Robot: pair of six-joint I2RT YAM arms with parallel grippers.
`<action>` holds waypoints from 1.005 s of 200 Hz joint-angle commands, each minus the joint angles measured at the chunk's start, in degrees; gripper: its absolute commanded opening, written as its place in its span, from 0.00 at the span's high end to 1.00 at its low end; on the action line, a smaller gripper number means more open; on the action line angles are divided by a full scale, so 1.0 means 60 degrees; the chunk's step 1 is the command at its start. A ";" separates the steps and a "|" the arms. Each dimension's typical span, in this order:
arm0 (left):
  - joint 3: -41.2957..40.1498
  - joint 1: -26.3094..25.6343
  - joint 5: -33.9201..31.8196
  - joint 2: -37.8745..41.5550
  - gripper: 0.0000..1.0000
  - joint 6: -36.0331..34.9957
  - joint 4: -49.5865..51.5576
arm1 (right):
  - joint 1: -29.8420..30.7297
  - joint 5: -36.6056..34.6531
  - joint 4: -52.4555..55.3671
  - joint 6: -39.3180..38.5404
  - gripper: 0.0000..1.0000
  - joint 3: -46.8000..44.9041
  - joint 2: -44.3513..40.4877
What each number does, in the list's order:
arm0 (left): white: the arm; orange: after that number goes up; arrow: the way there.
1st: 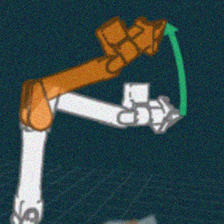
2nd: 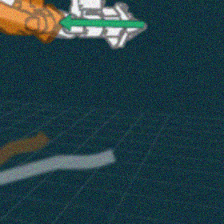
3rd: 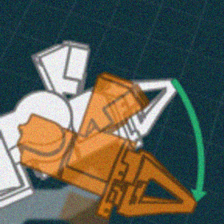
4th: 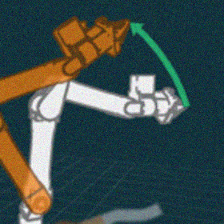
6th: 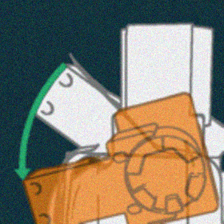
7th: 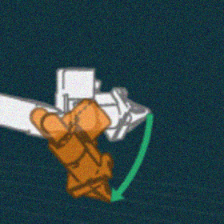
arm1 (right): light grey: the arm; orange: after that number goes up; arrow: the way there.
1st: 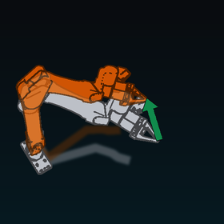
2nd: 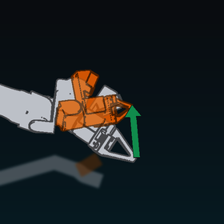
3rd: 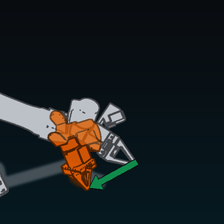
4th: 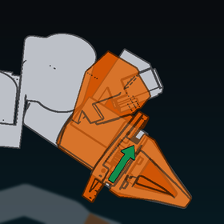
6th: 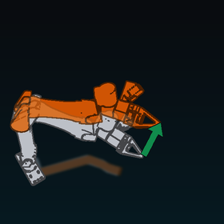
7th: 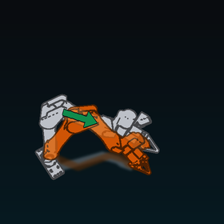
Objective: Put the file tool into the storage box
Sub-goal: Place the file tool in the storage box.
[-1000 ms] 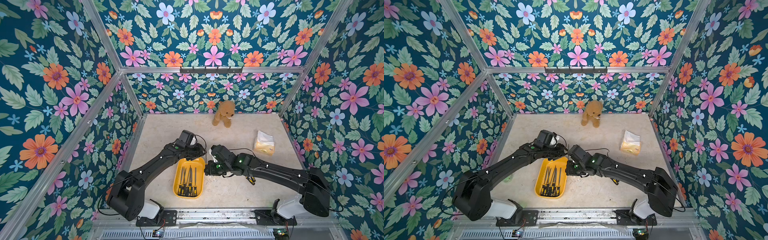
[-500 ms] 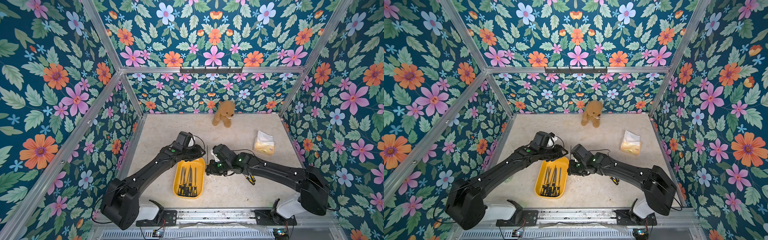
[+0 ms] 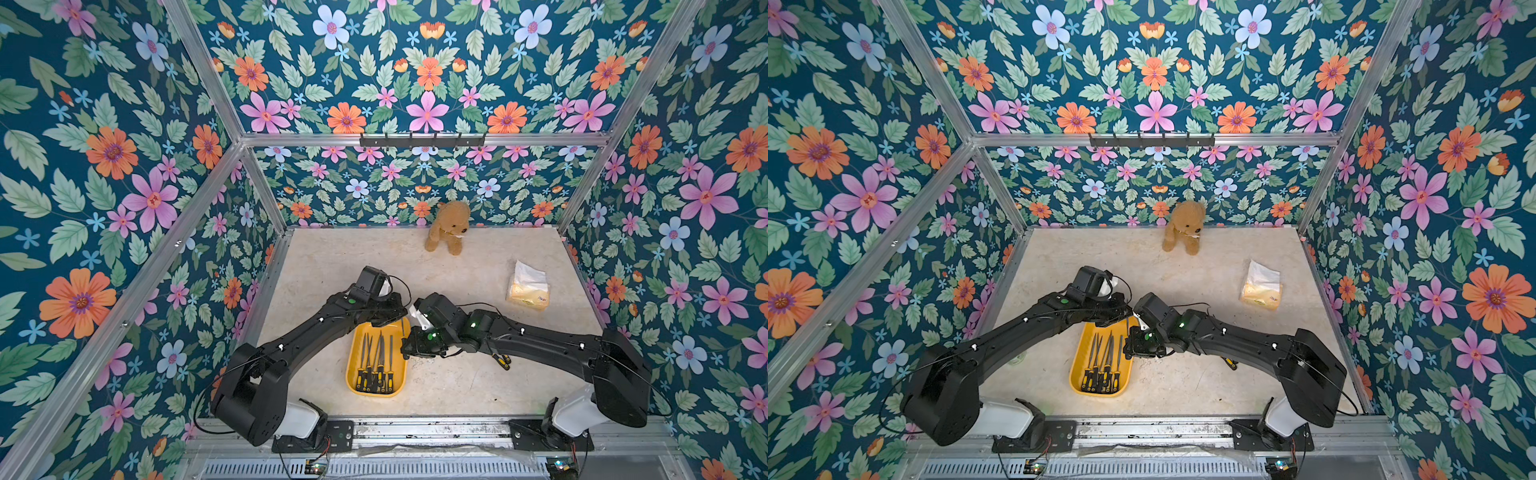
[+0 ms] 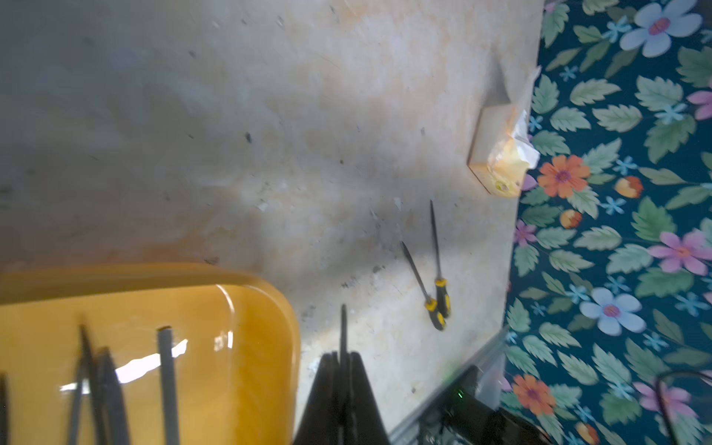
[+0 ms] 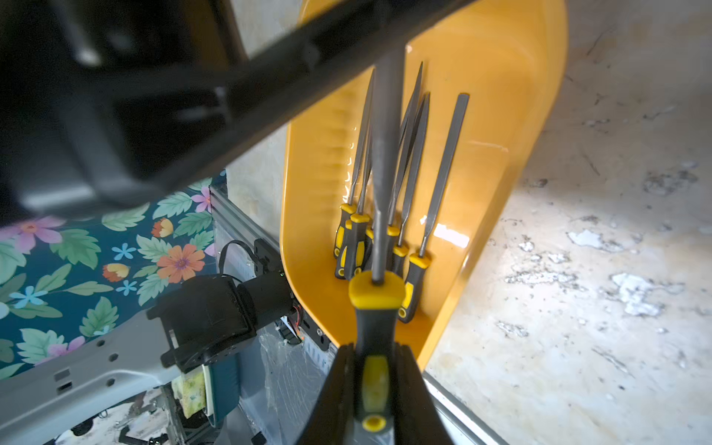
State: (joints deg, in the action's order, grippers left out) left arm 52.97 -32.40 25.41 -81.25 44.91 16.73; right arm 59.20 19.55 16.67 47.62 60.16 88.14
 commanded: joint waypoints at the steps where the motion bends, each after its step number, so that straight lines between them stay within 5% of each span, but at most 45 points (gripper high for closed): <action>1: -0.0011 0.0082 -0.0826 -0.0112 1.00 -0.0712 0.0544 | -0.0055 0.0218 -0.0129 0.0031 1.00 -0.0203 -0.0314; 13: -0.0025 0.0090 -0.0851 -0.0136 1.00 -0.0871 0.0668 | -0.0115 0.0255 -0.0101 0.0046 0.90 -0.0347 -0.0480; 32: -0.0021 0.0083 -0.0818 -0.0118 1.00 -0.1134 0.0912 | -0.0436 0.0128 0.0135 0.0077 0.52 -0.0514 -0.0892; 46: -0.0111 0.0083 -0.0871 -0.0016 1.00 -0.1286 0.1077 | -0.0987 -0.0207 0.0972 -0.0006 0.43 -0.0487 -0.1307; 109: -0.1330 -0.0214 -0.1193 0.0117 1.00 -0.1105 0.0548 | -0.4612 -0.1698 0.4994 -0.0581 0.41 -0.1115 -0.3090; 201: -0.2123 -0.0718 -0.1686 -0.0371 1.00 -0.0709 -0.0224 | -0.4821 -0.2088 0.5620 -0.1018 0.44 -0.2516 -0.2821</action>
State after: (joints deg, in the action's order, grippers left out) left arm 41.06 -36.67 16.40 -83.42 40.16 16.91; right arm 30.26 7.29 49.56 43.16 46.04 71.02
